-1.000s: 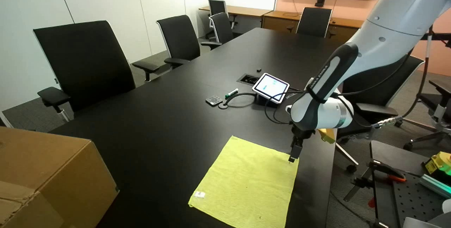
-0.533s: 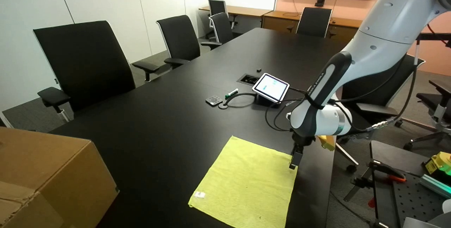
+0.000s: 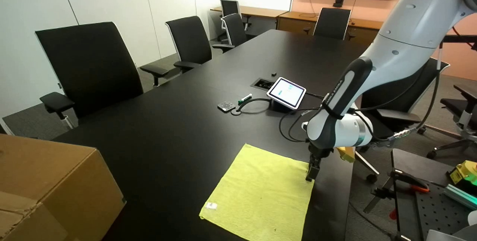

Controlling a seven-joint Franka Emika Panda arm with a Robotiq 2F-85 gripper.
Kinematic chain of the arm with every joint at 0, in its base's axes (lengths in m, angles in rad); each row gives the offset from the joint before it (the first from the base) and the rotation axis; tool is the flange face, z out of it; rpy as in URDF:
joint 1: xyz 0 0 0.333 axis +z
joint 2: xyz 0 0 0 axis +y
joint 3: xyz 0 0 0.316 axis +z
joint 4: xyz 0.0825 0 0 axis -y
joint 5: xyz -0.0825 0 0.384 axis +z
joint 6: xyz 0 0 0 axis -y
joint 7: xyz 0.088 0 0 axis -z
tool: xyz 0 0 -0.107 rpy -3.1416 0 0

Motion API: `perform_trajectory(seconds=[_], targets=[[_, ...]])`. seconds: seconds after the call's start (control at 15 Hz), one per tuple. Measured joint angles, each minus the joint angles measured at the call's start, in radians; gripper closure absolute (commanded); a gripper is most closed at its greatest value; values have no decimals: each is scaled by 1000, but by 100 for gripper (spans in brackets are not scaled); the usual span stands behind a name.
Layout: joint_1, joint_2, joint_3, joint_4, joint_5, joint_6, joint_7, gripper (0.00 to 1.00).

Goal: Fold the towel on the table.

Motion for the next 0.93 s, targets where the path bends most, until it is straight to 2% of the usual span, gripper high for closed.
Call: perform_trajectory(seconds=[0.27,0.47,0.67,0.93], targets=[[65,-2,-36,-8,-2,-3,15,93],[100,-8,-60,-18,-2,-4,17,100],[120,-22,-76,-34,-3,-4,17,93],[142,-59,-104,-46,-3,-4,17,94]])
